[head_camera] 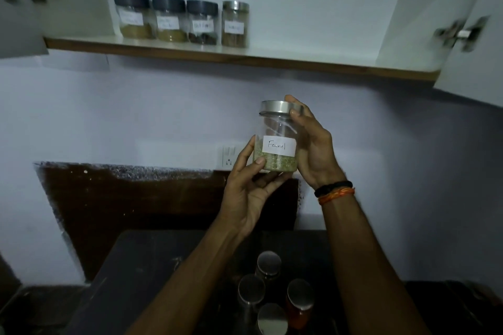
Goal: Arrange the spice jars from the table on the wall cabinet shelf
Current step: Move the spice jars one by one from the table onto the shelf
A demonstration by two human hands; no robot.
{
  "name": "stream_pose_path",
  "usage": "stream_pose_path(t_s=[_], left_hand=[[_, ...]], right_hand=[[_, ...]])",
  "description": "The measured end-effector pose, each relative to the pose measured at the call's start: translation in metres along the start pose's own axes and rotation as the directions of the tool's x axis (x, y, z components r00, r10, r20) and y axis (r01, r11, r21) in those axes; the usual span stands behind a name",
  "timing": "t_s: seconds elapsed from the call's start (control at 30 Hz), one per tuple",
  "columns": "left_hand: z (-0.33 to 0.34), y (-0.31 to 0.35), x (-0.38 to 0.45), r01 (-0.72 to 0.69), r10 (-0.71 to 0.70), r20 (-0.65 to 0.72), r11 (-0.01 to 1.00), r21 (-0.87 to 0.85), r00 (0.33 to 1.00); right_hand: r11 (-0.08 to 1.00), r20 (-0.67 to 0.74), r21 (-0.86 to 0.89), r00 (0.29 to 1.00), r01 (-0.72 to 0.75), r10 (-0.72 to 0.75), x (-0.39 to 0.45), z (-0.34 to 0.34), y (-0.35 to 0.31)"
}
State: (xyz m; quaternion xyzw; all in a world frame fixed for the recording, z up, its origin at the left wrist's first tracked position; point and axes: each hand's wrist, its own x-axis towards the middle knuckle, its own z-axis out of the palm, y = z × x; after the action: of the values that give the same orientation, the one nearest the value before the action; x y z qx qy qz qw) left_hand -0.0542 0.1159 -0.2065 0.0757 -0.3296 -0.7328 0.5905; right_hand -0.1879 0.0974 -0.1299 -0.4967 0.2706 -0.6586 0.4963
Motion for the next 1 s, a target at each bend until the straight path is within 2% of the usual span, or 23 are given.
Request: stream_pose_path(t_s=[0.63,0.8,1.0], left_hand=[[0.07,0.074,0.083,-0.179,0.175,0.168,0.984,0.007,0.97],[0.089,0.099,0.107,-0.241,0.219,0.227,0.968,0.074,0.949],[0.102,0.115,0.131,-0.246,0.22,0.256,0.967,0.072,0.941]], right_hand=[[0.976,0.125,-0.141,0.981,0.166,-0.149,0.085,0.043,-0.094],[0.942,0.137,-0.263,0.975,0.206,-0.175,0.108,0.05,-0.123],[0.889,0.146,-0.368,0.961,0.274,-0.235,0.13,0.056,-0.141]])
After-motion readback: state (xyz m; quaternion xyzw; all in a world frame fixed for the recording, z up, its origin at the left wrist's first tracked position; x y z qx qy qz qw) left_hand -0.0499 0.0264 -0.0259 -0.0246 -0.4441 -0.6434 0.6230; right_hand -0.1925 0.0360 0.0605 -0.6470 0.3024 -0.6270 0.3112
